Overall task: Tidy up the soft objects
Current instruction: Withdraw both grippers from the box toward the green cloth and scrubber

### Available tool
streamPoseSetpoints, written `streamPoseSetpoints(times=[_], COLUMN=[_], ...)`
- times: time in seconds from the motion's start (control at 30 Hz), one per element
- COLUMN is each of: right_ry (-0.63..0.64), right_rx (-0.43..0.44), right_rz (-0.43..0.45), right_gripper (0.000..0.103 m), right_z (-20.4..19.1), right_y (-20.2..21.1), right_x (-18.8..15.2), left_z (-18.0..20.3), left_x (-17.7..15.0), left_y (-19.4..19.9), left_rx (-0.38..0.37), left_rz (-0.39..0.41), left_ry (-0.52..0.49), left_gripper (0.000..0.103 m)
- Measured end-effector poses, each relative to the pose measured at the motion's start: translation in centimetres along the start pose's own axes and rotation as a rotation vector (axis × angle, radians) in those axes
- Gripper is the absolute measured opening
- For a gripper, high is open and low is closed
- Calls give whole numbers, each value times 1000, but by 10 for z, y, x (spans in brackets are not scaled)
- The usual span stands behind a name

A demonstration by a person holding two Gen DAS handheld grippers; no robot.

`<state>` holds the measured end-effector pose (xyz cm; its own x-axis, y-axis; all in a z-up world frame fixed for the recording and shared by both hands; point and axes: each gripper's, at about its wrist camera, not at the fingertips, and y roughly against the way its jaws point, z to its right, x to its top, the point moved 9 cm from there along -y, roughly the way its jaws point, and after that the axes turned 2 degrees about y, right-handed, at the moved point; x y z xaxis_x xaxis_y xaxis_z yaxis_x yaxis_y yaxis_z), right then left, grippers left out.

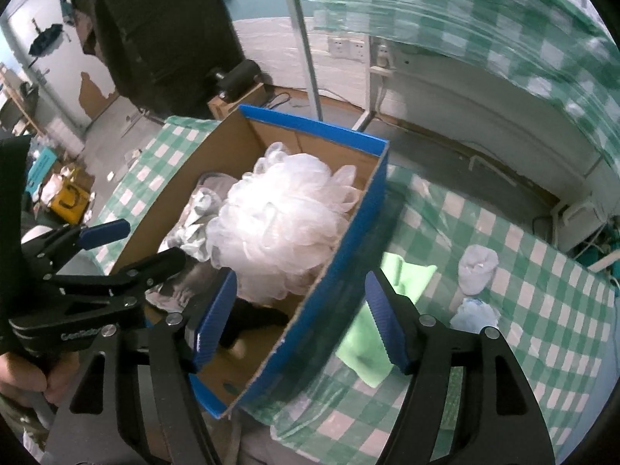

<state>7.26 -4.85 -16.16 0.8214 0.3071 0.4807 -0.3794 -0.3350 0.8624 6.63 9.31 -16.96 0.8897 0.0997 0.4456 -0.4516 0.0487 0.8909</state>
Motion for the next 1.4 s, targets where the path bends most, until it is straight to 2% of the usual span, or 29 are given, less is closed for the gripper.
streamPoseSetpoints(times=[0.43, 0.9, 1.4], right_ry=[-93, -216, -312], right_rx=[-37, -103, -139], right_rz=[21, 32, 34], right_gripper=[71, 71, 71], right_z=[57, 130, 180], right_y=[18, 42, 53], right_x=[-14, -49, -79], left_z=[53, 125, 165], left_x=[3, -8, -26], left_y=[1, -5, -32], left_rx=[-4, -36, -14], left_rz=[15, -10, -67], left_ry=[-105, -236, -305], left_gripper=[85, 85, 85])
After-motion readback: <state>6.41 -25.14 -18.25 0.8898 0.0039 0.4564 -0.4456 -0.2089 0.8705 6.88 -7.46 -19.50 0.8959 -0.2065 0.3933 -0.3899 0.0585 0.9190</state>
